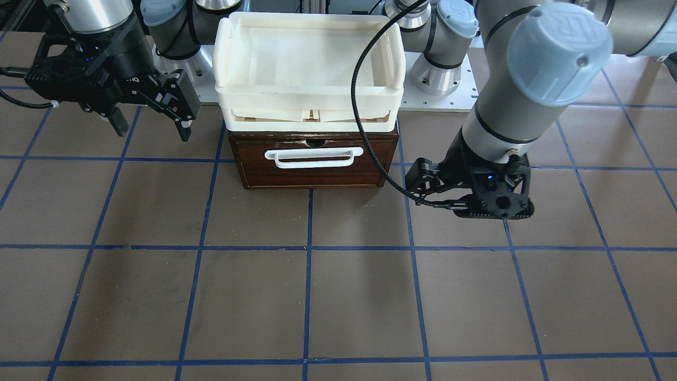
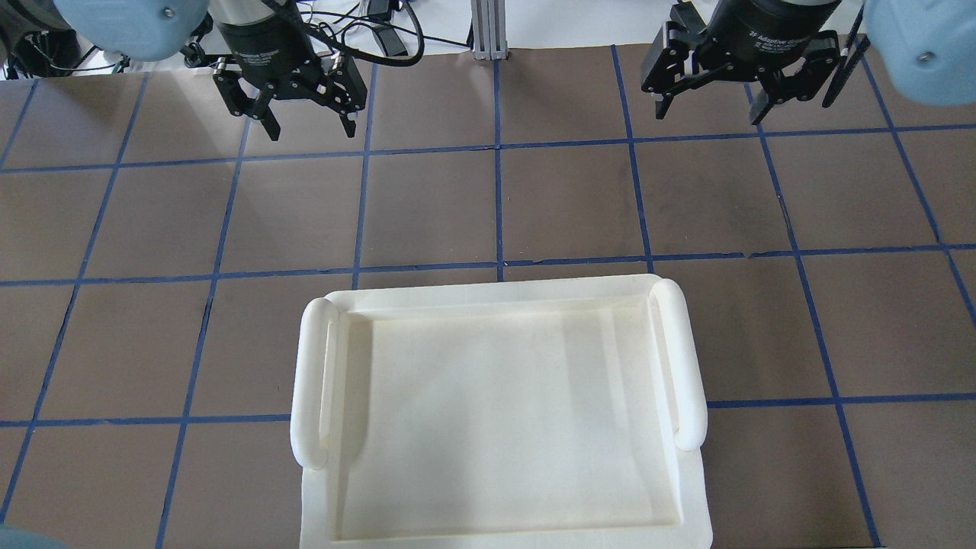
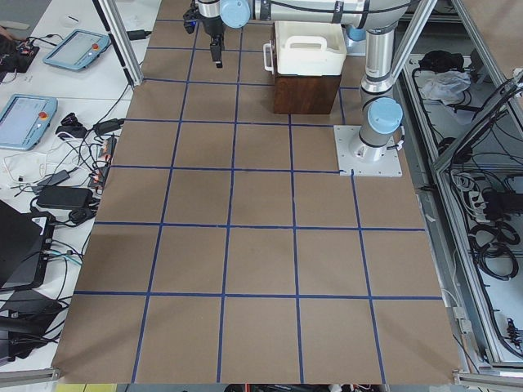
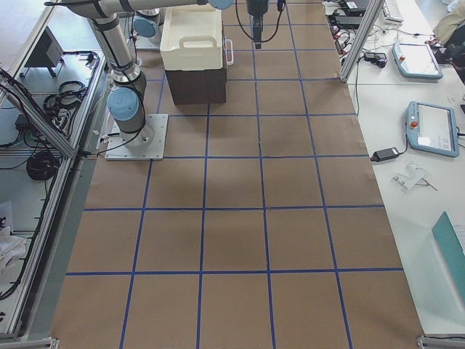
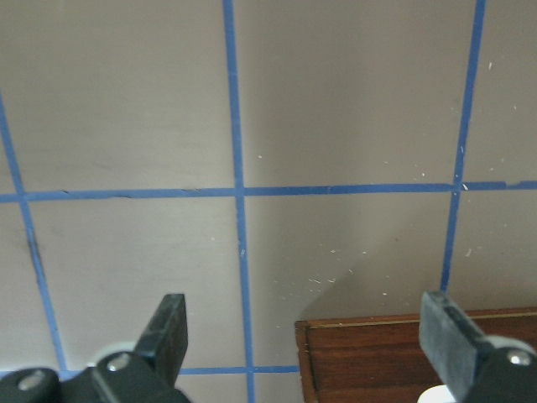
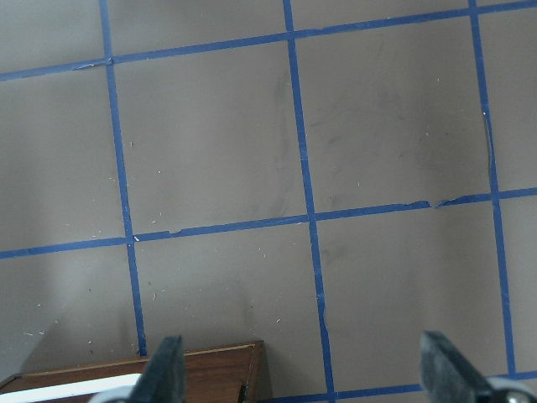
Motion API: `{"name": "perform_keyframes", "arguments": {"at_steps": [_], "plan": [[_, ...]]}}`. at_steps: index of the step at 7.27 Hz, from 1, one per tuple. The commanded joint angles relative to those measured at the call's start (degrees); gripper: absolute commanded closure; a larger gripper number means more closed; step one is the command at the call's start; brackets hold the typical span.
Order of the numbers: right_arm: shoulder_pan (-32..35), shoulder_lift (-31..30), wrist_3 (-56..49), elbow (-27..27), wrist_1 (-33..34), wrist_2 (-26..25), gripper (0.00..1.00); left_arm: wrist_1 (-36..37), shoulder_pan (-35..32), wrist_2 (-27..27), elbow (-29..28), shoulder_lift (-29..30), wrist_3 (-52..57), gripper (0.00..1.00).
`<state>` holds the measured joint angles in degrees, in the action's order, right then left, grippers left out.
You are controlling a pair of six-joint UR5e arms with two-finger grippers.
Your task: Put scissors in drawer and close it
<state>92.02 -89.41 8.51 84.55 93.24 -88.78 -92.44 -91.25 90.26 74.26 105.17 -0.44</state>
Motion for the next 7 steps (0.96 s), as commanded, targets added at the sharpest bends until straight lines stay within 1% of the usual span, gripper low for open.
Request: {"name": "perform_keyframes", "arguments": {"at_steps": [1,2,4,5,6,7], "plan": [[0.0,-0.2,0.2,0.0,-0.1,-0.2,0.0,0.0,4.2,1.3,1.3,-3.3,1.8,0.0],[0.0,-0.4,-0.4,0.0,-0.3,-0.2,0.0,0.8,4.8,0.3,1.6,-4.0,2.9,0.0],[0.0,-0.3,-2.4,0.1,-0.9,0.1,0.0,1.2,8.7,0.4,2.4,-5.8,5.3,0.0],[0.0,-0.4,-5.2,0.2,-0.8,0.0,0.0,1.6,9.5,0.1,4.5,-6.6,7.2,0.0],[0.0,-0.4,-5.3,0.2,-1.0,0.0,0.0,4.1,9.4,0.2,6.2,-7.6,7.2,0.0],[0.0,-0.3,-5.2,0.4,-1.0,0.0,0.0,4.5,9.4,0.4,7.8,-8.7,7.2,0.0]]}}
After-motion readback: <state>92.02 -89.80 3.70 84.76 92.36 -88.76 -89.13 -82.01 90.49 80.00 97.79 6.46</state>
